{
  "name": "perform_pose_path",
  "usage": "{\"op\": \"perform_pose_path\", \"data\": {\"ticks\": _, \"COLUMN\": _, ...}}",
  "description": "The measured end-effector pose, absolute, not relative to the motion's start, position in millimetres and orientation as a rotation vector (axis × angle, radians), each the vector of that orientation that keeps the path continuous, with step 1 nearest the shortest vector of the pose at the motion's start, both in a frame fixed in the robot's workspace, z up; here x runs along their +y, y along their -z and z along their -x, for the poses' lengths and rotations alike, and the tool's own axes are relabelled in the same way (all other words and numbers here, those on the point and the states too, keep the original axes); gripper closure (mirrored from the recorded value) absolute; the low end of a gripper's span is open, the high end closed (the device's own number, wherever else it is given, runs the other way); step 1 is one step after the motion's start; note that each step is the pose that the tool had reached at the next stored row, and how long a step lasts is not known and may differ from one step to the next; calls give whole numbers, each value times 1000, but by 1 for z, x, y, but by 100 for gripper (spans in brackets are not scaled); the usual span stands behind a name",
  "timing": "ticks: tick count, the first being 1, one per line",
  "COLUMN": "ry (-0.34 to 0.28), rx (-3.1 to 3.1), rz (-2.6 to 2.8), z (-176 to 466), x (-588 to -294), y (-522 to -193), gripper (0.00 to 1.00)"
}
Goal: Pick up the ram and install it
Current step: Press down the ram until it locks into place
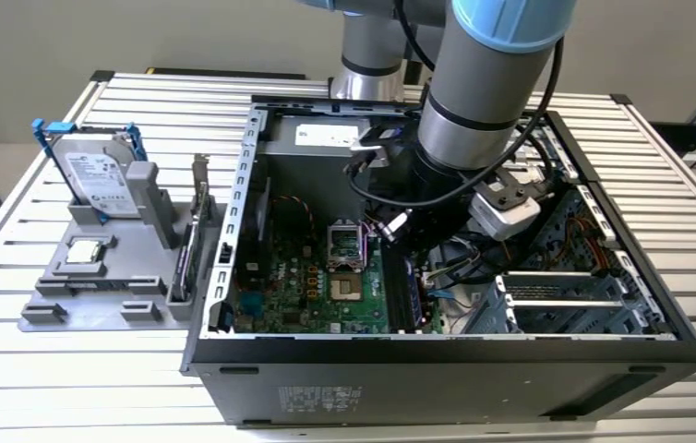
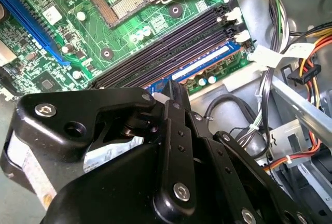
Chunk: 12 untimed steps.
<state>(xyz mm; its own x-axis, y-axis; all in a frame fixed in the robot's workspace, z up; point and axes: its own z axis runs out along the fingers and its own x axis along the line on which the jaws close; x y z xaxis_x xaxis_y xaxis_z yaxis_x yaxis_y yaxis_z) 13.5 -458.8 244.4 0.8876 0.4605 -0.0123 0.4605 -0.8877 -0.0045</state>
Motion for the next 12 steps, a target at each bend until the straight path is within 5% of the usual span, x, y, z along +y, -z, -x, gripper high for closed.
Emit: {"op": "perform_pose_path", "data": {"ticks": 12, "ry": -20, "rx": -856, "rz": 3020, "z": -13, "x": -459, "y": -244, "gripper": 100}}
